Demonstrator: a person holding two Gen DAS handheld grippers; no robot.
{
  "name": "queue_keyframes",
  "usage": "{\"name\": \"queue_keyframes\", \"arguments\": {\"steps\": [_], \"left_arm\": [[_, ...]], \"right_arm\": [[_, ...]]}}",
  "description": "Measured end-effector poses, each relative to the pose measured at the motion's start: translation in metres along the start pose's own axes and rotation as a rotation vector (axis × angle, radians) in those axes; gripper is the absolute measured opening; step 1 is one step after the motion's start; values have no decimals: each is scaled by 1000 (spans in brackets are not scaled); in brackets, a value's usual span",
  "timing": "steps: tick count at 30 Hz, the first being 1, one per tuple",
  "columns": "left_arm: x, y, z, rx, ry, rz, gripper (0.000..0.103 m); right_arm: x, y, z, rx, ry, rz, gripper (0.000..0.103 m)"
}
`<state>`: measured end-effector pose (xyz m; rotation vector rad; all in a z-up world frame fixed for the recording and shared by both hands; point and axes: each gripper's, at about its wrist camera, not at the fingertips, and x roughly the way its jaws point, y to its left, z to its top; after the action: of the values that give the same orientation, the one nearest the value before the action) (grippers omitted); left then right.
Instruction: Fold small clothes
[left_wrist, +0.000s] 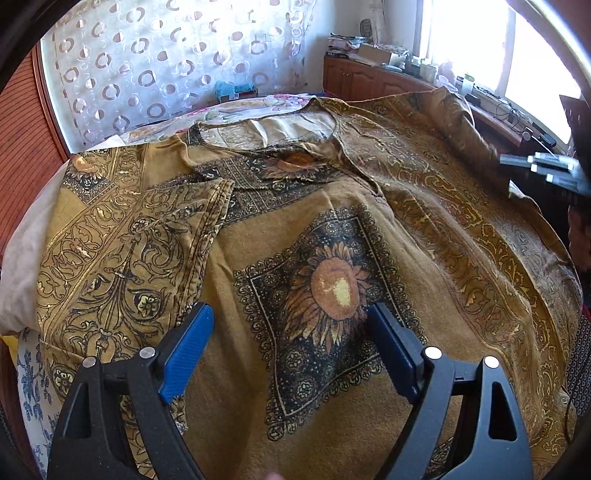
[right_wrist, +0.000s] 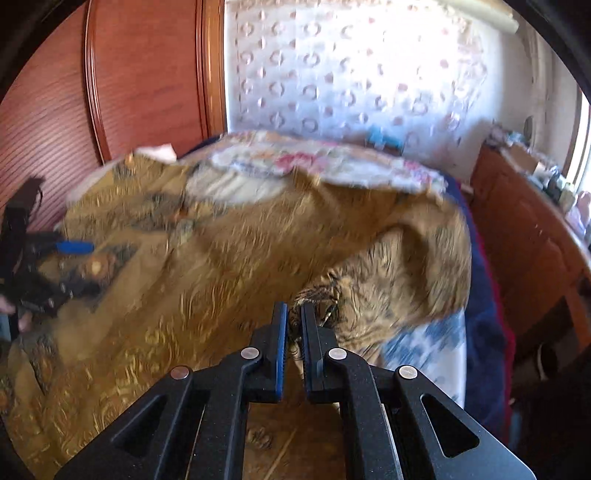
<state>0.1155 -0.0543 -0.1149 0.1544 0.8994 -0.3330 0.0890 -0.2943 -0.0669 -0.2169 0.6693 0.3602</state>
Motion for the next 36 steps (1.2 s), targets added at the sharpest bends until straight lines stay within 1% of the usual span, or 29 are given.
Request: {"name": "queue_keyframes", "arguments": {"steps": [2, 4, 5, 6, 9, 11, 14, 17, 20, 22, 26, 29, 31, 32, 33, 34, 36], "left_arm": [[0, 0, 0, 0, 0, -1, 86], [0, 0, 0, -1, 0, -1, 86], [0, 0, 0, -1, -1, 0, 86], [0, 0, 0, -1, -1, 0, 86], [-4, 2, 0, -5, -15, 4, 86], [-12, 4, -1, -12, -49, 4, 86], [-30, 6, 2, -30, -109, -1, 86], [-54, 5, 7, -46, -170, -2, 86], [-76, 2, 10, -56, -225, -13, 86], [-86, 1, 11, -59, -253, -17, 86], [-96, -2, 11, -53, -278, -21, 86], [-95, -3, 10, -55, -277, -24, 86], [-93, -3, 9, -59, -272, -22, 86], [-92, -2, 8, -61, -269, -23, 86], [-91, -1, 7, -65, -266, -23, 86], [-91, 0, 5, -69, -264, -24, 86], [-90, 2, 5, -77, -261, -21, 86]], "right_arm": [[4, -1, -7, 16, 25, 9, 16], [4, -9, -13, 41, 34, 9, 40], [5, -12, -10, 49, 29, 3, 44], [5, -10, -10, 56, 20, 3, 45], [-16, -15, -12, 86, -17, -8, 45], [-33, -22, -18, 119, -53, -27, 45], [-39, -40, -24, 195, -77, -69, 49], [-27, -64, -23, 277, -59, -79, 50], [2, -84, -17, 377, -19, -40, 50], [22, -94, -14, 420, 17, -32, 49], [47, -102, -1, 452, 71, -41, 49], [54, -101, 8, 447, 77, -63, 49], [55, -99, 11, 414, 88, -88, 31], [57, -97, 13, 398, 92, -95, 27], [61, -97, 16, 388, 93, -90, 11], [62, -95, 18, 378, 88, -80, 2], [62, -87, 25, 332, 75, -86, 2]]}}
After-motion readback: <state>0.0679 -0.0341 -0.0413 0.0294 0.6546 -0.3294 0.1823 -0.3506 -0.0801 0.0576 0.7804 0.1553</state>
